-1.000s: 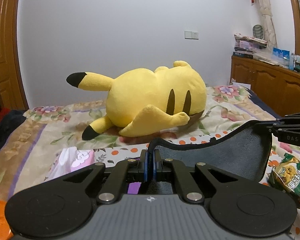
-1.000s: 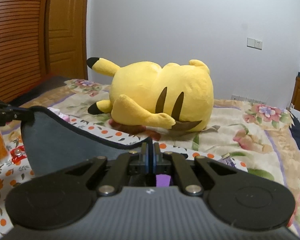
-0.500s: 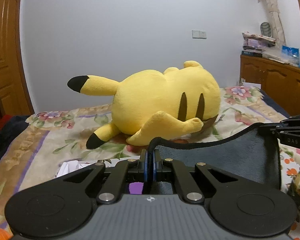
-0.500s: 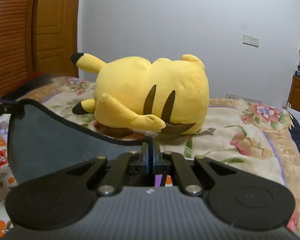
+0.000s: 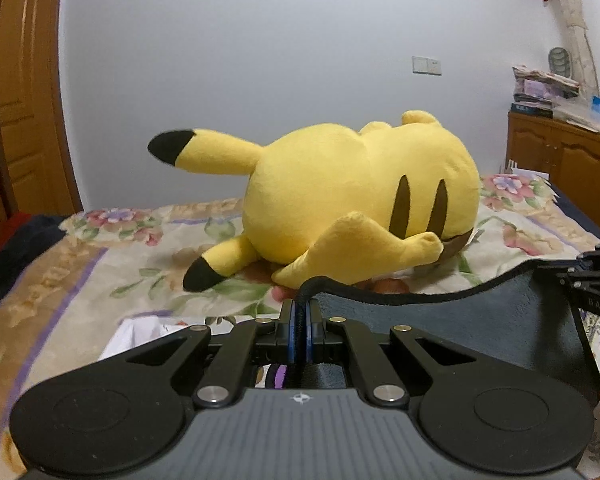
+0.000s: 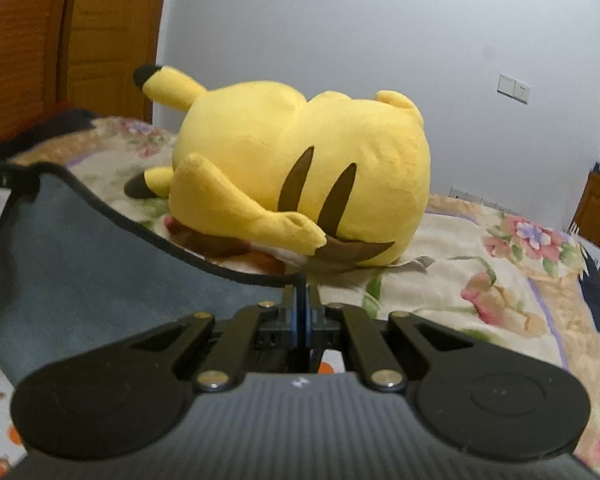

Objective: Fold towel

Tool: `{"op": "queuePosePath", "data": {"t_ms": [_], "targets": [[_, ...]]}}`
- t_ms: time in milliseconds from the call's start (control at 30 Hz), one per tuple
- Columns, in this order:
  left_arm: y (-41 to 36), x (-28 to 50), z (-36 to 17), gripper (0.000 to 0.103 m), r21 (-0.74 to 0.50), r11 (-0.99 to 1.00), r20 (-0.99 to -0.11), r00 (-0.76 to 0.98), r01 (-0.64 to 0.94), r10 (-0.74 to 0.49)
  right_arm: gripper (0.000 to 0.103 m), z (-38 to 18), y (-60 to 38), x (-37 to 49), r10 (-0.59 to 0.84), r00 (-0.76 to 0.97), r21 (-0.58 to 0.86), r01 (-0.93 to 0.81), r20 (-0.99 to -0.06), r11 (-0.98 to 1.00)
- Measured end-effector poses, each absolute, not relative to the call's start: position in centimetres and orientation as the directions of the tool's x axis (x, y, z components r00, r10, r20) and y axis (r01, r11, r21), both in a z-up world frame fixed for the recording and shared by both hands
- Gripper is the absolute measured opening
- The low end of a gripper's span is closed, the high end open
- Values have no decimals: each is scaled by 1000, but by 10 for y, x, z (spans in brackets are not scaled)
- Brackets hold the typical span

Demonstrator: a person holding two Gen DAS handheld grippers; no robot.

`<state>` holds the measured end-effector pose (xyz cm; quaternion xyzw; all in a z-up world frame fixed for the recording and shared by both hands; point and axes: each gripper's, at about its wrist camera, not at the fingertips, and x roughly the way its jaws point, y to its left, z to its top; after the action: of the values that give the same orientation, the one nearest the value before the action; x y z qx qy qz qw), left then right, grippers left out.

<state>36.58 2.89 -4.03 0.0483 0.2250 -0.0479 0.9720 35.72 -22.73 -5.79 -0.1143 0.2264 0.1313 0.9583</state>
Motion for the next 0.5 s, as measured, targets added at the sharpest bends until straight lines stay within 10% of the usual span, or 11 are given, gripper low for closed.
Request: {"op": "queuePosePath", "data": {"t_ms": [500], "targets": [[31,389,-72,6,85,993,-483,875,87,-35,4,-85,-217,375,150,853,-232,-300,-500,925]]}}
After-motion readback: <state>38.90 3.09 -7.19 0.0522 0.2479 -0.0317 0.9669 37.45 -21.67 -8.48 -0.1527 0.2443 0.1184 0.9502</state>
